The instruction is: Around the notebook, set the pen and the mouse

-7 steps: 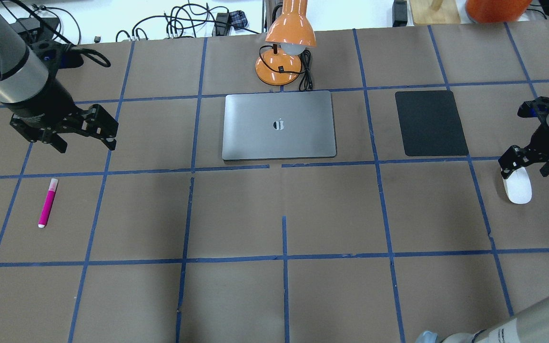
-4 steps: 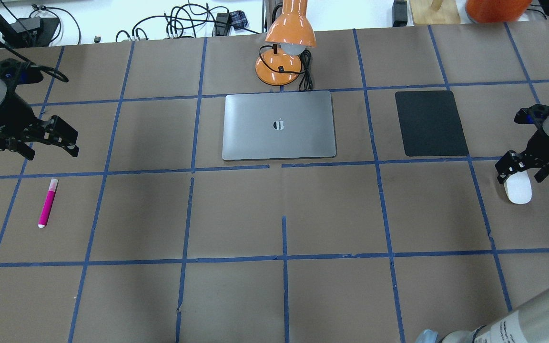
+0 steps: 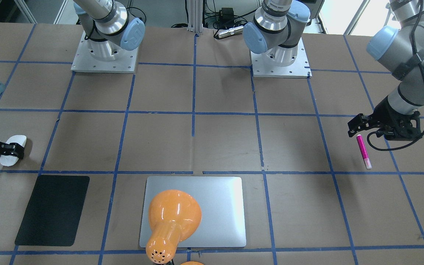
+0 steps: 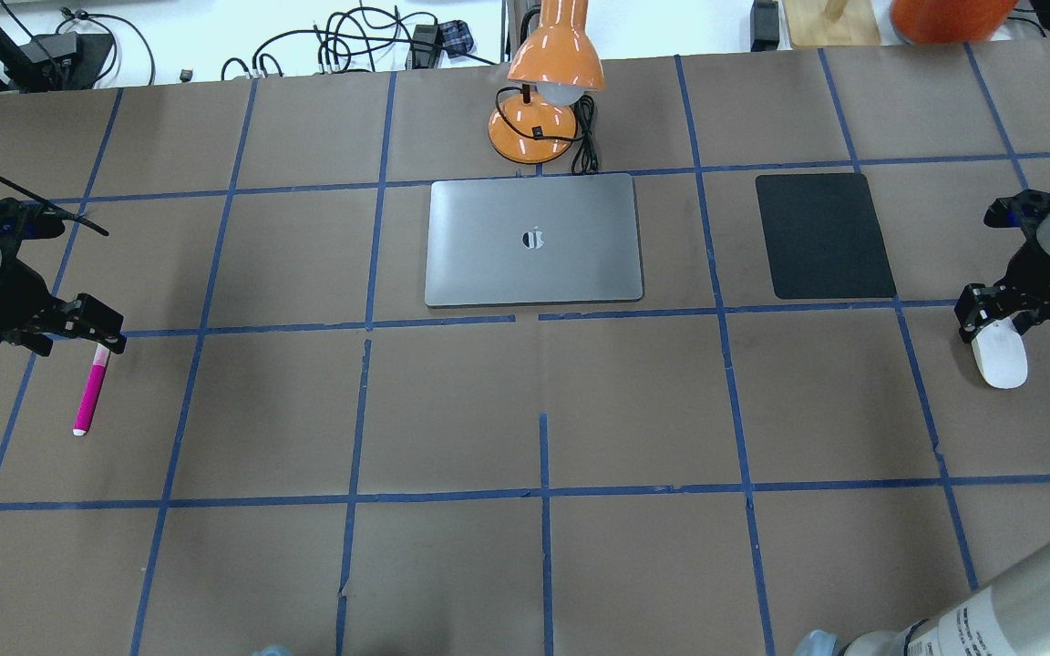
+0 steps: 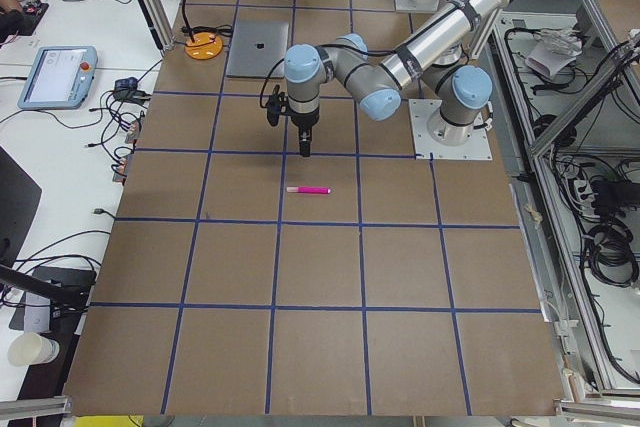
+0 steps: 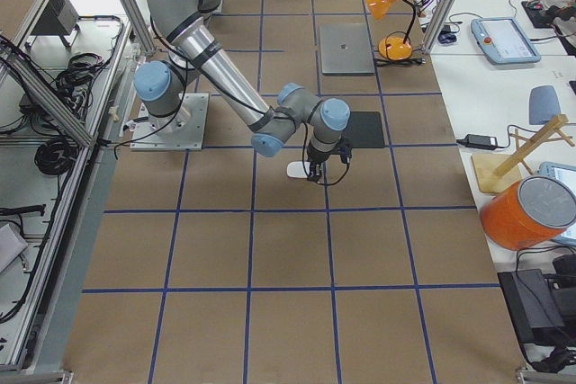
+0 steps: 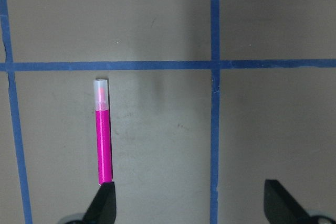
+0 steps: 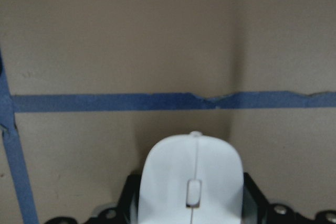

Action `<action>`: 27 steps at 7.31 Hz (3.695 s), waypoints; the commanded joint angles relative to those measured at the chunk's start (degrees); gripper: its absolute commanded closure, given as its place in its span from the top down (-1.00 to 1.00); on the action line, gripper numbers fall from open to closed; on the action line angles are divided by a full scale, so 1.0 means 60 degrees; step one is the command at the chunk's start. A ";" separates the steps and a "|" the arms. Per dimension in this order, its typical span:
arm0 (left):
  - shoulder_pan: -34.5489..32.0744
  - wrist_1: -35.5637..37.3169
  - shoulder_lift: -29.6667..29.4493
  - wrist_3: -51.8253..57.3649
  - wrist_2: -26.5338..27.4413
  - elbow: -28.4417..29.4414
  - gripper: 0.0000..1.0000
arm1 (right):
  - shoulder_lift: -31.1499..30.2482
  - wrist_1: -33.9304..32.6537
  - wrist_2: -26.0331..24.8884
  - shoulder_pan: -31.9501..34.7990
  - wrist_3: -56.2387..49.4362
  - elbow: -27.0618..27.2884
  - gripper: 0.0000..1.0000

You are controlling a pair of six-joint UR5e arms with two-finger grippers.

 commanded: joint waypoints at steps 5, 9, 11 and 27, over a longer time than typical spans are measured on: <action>0.0845 0.1924 -0.1610 0.1841 0.0011 -0.0181 1.00 | 0.1085 0.2083 0.1230 0.2846 0.2222 -0.3236 -0.91; 0.0920 0.2247 -0.2051 0.2021 0.0026 -0.0136 0.37 | 0.2164 0.1783 0.1231 0.3349 0.2955 -0.3809 -0.44; 0.0905 0.2233 -0.2081 0.2036 0.0040 -0.0136 0.09 | 0.2385 0.1797 0.1071 0.3349 0.3569 -0.3824 1.00; -0.1755 -0.1003 -0.1071 -0.5274 0.0191 0.2310 -1.00 | -0.3825 0.5564 0.1115 0.5548 0.5212 -0.2815 1.00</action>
